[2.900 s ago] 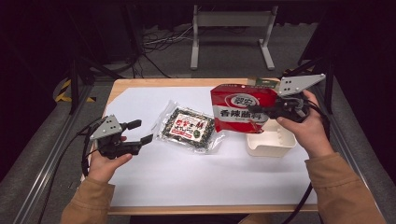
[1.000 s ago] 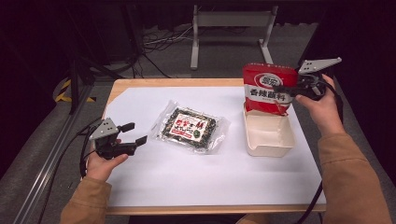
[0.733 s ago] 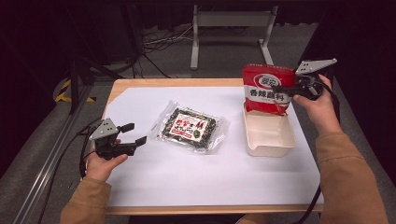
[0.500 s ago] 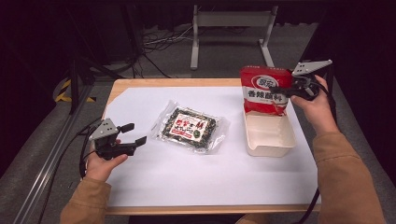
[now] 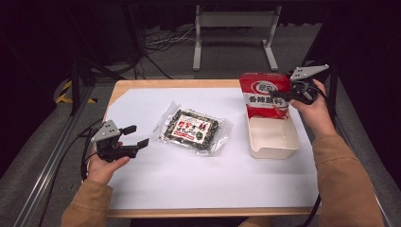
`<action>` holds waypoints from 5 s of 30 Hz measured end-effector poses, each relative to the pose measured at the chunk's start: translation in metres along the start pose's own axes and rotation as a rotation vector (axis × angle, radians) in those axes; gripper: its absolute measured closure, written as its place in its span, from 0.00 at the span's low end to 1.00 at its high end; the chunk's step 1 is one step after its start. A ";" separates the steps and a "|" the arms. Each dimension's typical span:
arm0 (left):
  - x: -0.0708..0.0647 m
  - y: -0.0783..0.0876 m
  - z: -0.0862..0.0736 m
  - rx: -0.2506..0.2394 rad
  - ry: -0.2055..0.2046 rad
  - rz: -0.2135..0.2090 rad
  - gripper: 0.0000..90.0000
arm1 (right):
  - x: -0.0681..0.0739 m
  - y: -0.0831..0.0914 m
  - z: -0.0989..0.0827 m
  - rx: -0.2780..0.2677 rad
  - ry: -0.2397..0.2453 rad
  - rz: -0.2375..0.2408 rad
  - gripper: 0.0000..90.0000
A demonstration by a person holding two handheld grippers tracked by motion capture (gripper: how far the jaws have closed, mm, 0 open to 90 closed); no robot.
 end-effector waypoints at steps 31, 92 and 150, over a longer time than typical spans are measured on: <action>0.000 -0.008 0.000 0.025 0.006 0.002 0.29 | -0.010 -0.005 -0.045 0.006 -0.143 -0.066 0.97; 0.014 -0.039 0.001 0.109 0.073 0.069 0.24 | 0.117 0.063 -0.032 -0.166 -0.124 -0.152 0.37; 0.042 -0.097 -0.047 0.339 0.429 -0.025 0.51 | 0.177 0.023 -0.032 -0.121 -0.044 0.012 0.52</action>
Point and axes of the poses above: each handheld gripper's, and its own axes: y roughly backward along the jaws, z roughly out of its top, x roughly to its left, the point moved 10 cm from there along -y, roughly forward along the jaws
